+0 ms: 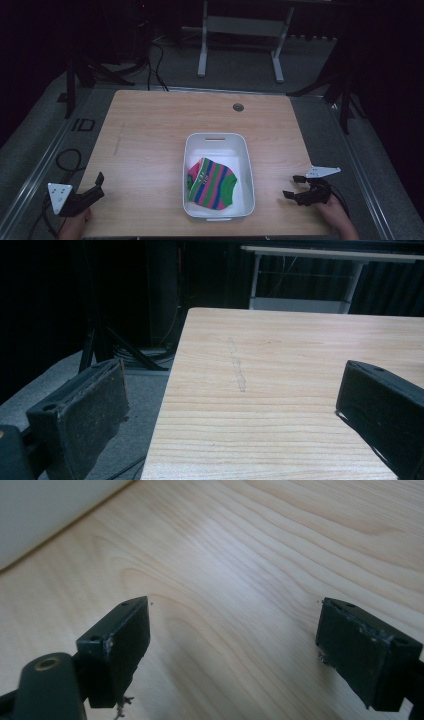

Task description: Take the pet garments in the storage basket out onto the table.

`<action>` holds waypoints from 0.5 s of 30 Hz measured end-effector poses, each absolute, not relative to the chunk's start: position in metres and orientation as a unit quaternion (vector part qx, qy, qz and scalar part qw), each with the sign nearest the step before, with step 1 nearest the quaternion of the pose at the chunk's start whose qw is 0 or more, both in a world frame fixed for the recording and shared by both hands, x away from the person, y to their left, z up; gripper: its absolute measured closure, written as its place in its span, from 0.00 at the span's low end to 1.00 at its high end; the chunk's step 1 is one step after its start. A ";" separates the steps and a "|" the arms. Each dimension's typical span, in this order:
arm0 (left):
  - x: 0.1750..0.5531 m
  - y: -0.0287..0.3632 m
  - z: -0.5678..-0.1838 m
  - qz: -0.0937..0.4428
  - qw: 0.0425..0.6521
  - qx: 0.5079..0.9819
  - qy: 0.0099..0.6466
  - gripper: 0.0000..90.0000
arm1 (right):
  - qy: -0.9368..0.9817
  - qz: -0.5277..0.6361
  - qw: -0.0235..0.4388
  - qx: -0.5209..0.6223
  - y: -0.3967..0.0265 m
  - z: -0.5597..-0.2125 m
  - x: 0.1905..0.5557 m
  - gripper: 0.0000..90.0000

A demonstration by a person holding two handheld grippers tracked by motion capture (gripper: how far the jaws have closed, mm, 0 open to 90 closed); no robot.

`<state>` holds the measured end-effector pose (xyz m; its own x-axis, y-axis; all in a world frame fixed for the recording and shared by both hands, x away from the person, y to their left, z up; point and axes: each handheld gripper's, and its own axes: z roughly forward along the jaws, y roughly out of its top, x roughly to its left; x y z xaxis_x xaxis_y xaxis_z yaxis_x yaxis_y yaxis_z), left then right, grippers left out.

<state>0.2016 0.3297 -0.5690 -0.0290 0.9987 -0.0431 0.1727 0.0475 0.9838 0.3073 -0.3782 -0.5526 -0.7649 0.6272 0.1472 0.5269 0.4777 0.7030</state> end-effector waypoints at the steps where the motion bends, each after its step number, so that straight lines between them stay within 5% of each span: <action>1: 0.202 0.330 -0.569 0.449 0.460 0.524 0.559 0.01 | 0.859 0.388 0.064 0.329 -0.376 -0.551 0.307 0.16; 15: 0.202 0.330 -0.569 0.448 0.460 0.526 0.558 0.01 | 0.868 0.429 0.040 0.246 -0.338 -0.509 0.310 0.16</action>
<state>0.2015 0.3298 -0.5690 -0.0247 0.9988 -0.0423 0.1753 0.0460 0.9834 0.3098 -0.3377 -0.5088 -0.8755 0.4620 0.1416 0.3934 0.5112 0.7641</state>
